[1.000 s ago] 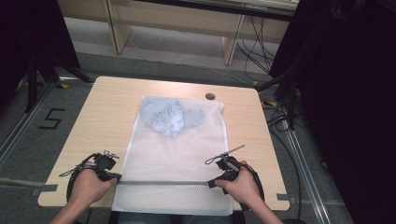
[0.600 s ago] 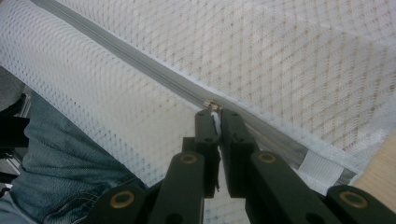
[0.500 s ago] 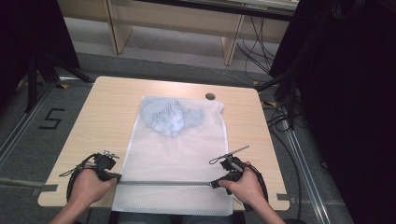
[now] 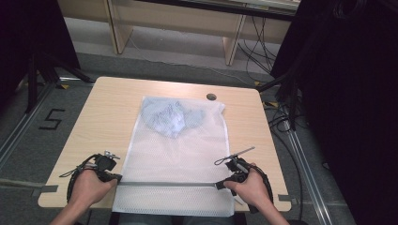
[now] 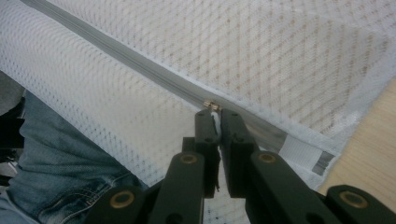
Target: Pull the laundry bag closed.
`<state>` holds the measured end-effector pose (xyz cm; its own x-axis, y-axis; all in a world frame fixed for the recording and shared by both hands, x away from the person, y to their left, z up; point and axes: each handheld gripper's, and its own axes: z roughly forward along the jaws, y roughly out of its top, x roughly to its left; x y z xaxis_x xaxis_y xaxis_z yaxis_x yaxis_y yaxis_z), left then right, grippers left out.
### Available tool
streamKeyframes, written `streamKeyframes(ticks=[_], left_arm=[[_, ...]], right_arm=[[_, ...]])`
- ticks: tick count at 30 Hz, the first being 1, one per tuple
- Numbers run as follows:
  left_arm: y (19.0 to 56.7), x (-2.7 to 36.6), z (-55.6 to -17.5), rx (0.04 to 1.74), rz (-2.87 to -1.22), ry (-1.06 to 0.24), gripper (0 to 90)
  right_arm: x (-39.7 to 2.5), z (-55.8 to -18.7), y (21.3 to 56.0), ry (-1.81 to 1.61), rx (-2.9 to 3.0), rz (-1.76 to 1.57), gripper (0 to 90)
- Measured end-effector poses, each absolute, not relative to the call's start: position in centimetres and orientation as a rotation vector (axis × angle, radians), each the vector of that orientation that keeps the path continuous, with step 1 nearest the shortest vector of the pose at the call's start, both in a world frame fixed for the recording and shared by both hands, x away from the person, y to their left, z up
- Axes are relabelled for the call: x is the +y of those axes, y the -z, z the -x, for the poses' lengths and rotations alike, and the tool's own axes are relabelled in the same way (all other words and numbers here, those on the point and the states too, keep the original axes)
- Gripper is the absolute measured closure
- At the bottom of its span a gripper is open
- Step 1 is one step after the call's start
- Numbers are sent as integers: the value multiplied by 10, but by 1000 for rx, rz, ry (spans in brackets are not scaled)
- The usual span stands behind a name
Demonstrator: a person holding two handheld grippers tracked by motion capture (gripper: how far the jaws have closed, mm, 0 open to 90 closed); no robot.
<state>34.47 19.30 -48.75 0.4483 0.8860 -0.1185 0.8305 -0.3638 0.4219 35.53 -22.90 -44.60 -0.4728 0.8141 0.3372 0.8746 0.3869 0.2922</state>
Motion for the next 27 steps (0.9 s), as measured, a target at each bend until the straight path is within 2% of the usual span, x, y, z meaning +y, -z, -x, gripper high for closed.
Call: streamKeyframes(ticks=[27], left_arm=[[488, 193, -345, 1439, -2285, -181, 900]], right_arm=[[-252, -355, 449, 678, -2452, 1578, 870]])
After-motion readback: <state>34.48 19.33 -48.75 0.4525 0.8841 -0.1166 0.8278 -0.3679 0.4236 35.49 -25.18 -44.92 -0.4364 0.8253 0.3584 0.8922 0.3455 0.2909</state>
